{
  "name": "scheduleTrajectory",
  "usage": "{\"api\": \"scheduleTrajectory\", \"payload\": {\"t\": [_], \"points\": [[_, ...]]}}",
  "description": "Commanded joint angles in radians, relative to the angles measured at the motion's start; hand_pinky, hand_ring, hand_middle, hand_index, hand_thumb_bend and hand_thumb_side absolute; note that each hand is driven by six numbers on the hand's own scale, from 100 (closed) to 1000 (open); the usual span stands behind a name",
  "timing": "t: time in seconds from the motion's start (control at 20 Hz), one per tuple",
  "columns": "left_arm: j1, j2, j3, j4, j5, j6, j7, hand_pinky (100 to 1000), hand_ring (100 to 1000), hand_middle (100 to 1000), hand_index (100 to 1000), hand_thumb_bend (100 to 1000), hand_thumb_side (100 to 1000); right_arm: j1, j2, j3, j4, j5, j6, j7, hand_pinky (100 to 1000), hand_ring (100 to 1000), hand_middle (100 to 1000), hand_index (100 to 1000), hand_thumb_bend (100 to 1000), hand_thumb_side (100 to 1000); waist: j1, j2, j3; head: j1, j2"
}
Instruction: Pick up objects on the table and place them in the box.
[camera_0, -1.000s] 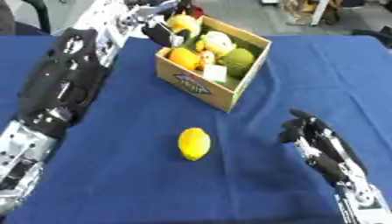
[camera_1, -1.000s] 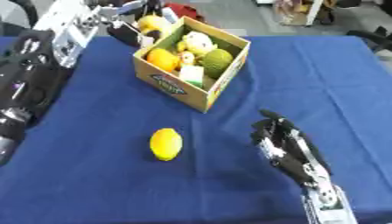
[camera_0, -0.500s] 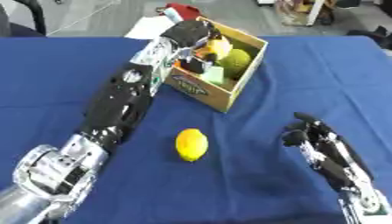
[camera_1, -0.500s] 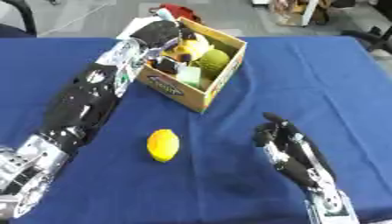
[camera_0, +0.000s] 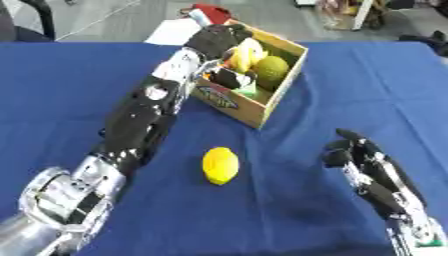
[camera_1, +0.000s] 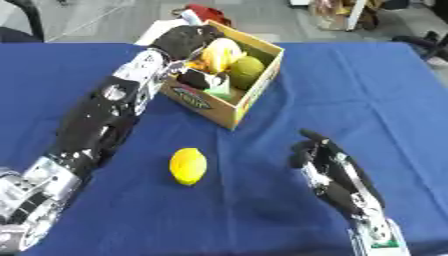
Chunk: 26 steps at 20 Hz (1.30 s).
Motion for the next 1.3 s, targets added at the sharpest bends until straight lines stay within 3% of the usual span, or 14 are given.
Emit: {"api": "scheduleTrajectory", "payload": {"t": [0.05, 0.2, 0.35, 0.55, 0.7, 1.0, 1.1, 1.3], "points": [[-0.022, 0.056, -0.024, -0.107, 0.083, -0.053, -0.015, 798, 736, 756, 906, 245, 216, -0.009, -0.011, -0.008, -0.012, -0.003, -0.001, -0.005, 639, 645, 659, 892, 100, 418, -0.006, -0.006, 0.007, -0.013, -0.006], [-0.006, 0.127, -0.079, -0.222, 0.242, -0.153, -0.130, 785, 698, 715, 884, 193, 232, -0.008, -0.018, -0.014, -0.012, 0.000, -0.001, -0.011, 639, 645, 659, 892, 100, 414, 0.000, -0.010, 0.021, -0.026, -0.003], [0.021, 0.226, -0.155, -0.332, 0.431, -0.228, -0.324, 781, 699, 720, 884, 222, 257, -0.007, -0.025, -0.018, -0.012, 0.002, -0.001, -0.015, 639, 645, 659, 892, 100, 417, 0.008, -0.013, 0.036, -0.039, 0.000], [0.084, 0.351, -0.248, -0.483, 0.630, -0.238, -0.554, 776, 699, 727, 887, 265, 279, -0.007, -0.031, -0.022, -0.013, 0.005, -0.001, -0.019, 639, 645, 659, 892, 100, 413, 0.014, -0.015, 0.049, -0.052, 0.001], [0.126, 0.401, -0.308, -0.560, 0.708, -0.210, -0.659, 777, 716, 751, 908, 304, 292, -0.007, -0.033, -0.024, -0.014, 0.006, 0.000, -0.021, 639, 645, 659, 892, 100, 412, 0.016, -0.016, 0.055, -0.054, 0.002], [0.173, 0.365, -0.406, -0.556, 0.748, -0.201, -0.754, 799, 754, 797, 932, 282, 324, -0.009, -0.030, -0.022, -0.013, 0.006, -0.002, -0.019, 639, 645, 659, 892, 100, 405, 0.011, -0.018, 0.054, -0.054, -0.003], [0.182, 0.346, -0.425, -0.540, 0.759, -0.210, -0.774, 816, 775, 821, 945, 262, 488, -0.010, -0.030, -0.023, -0.013, 0.006, -0.002, -0.019, 639, 645, 659, 892, 100, 404, 0.009, -0.019, 0.051, -0.051, -0.003], [0.198, 0.318, -0.453, -0.506, 0.772, -0.232, -0.808, 828, 787, 843, 956, 265, 544, -0.011, -0.029, -0.021, -0.012, 0.007, -0.002, -0.019, 639, 645, 659, 892, 100, 405, 0.008, -0.018, 0.050, -0.050, -0.003]]}}
